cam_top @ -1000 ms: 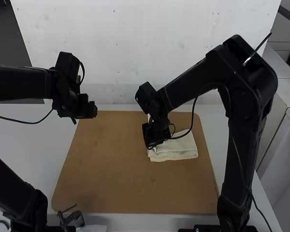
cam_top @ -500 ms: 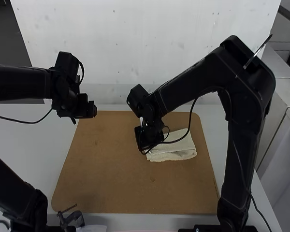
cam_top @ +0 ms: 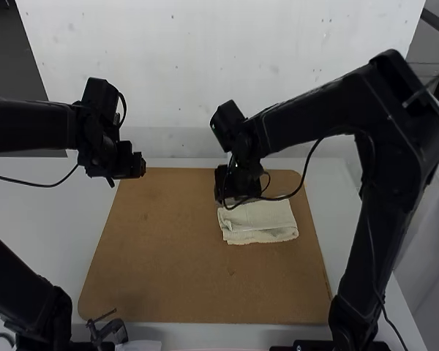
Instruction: Fold the towel.
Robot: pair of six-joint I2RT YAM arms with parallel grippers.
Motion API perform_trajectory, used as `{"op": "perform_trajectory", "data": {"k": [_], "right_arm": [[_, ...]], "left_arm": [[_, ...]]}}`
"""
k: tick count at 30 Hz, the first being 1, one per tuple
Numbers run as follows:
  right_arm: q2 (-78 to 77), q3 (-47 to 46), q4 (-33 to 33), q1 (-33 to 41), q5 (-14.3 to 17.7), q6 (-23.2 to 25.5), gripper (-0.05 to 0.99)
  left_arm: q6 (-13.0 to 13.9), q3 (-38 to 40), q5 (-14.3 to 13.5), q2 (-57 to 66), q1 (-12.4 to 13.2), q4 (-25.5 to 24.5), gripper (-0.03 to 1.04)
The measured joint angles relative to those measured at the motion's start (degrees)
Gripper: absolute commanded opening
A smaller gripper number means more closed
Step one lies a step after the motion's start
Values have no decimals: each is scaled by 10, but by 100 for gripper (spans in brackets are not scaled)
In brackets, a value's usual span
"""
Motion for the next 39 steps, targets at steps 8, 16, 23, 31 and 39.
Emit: {"op": "perform_trajectory", "data": {"k": [8, 16, 23, 31, 39], "right_arm": [[-99, -16, 36, -113, 3, -28, 97], [-223, -143, 146, -275, 5, -87, 96], [-379, -250, 198, -363, 4, -133, 96], [-594, -361, 206, -377, 5, -152, 96], [-789, -448, 195, -415, 4, -194, 96]], "left_arm": [[5, 0, 0, 0, 9, 0, 97], [20, -22, 0, -32, 10, 0, 97], [26, -38, 0, -78, 10, 0, 97], [26, -63, 0, -117, 10, 0, 97], [33, -82, -1, -180, 10, 7, 97]]}}
